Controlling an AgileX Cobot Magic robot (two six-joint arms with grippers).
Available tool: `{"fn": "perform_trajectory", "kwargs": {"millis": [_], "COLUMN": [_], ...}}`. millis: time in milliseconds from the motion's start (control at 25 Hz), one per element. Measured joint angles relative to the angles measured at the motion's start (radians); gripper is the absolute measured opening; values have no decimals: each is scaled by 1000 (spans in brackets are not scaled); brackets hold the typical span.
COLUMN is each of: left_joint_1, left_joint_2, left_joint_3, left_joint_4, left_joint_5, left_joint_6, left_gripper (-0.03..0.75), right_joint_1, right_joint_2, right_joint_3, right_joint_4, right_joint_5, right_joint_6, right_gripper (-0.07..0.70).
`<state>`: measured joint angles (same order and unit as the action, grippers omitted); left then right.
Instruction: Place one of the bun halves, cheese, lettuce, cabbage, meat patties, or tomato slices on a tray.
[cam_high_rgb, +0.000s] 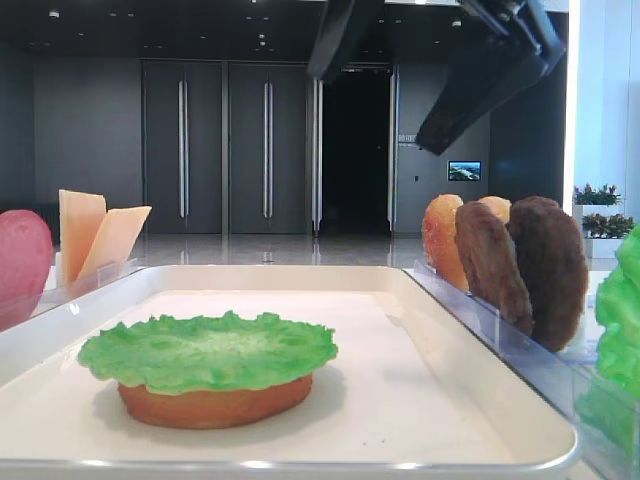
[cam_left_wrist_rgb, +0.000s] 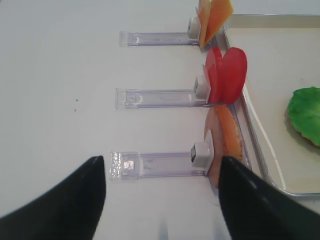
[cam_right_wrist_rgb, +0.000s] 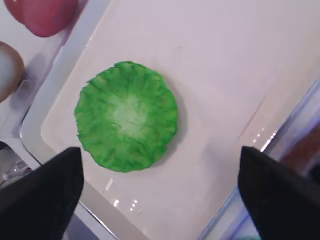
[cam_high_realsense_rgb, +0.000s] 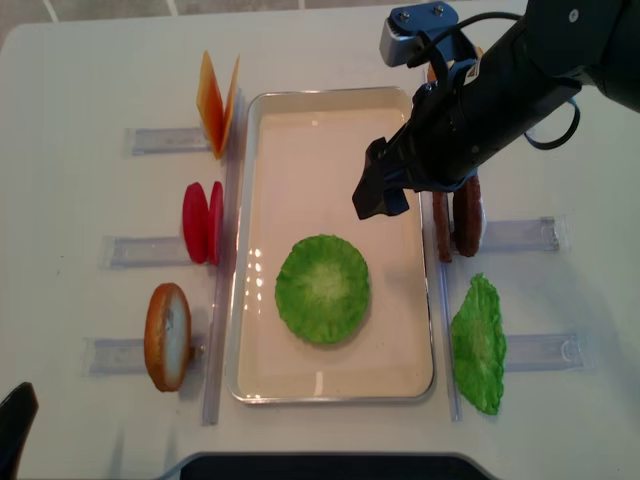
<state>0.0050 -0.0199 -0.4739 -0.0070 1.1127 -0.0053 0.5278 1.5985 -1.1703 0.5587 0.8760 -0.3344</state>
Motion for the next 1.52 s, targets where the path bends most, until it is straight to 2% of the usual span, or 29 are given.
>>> {"fn": "perform_trajectory", "kwargs": {"millis": [200, 360, 560, 720, 960, 1120, 1240, 1520], "left_joint_1": [0, 0, 0, 0, 0, 0, 0, 0], "left_joint_2": [0, 0, 0, 0, 0, 0, 0, 0], "left_joint_3": [0, 0, 0, 0, 0, 0, 0, 0], "left_joint_4": [0, 0, 0, 0, 0, 0, 0, 0], "left_joint_5": [0, 0, 0, 0, 0, 0, 0, 0], "left_joint_6": [0, 0, 0, 0, 0, 0, 0, 0], "left_gripper": [535, 535, 535, 535, 535, 535, 535, 535], "right_joint_1": [0, -3, -88, -224, -440, -539, -568, -569], "right_joint_2": [-9, -9, -9, -9, -9, -9, -9, -55], "right_joint_3": [-34, -57, -66, -66, -66, -66, -66, -66], "right_joint_4": [-115, -273, -449, -490, -499, -504, -515, -542], "right_joint_5": [65, 78, 94, 116, 118, 116, 115, 116], "right_joint_6": [125, 265, 384, 399, 398, 397, 397, 398], "right_gripper": [618, 618, 618, 618, 617, 613, 612, 608]}}
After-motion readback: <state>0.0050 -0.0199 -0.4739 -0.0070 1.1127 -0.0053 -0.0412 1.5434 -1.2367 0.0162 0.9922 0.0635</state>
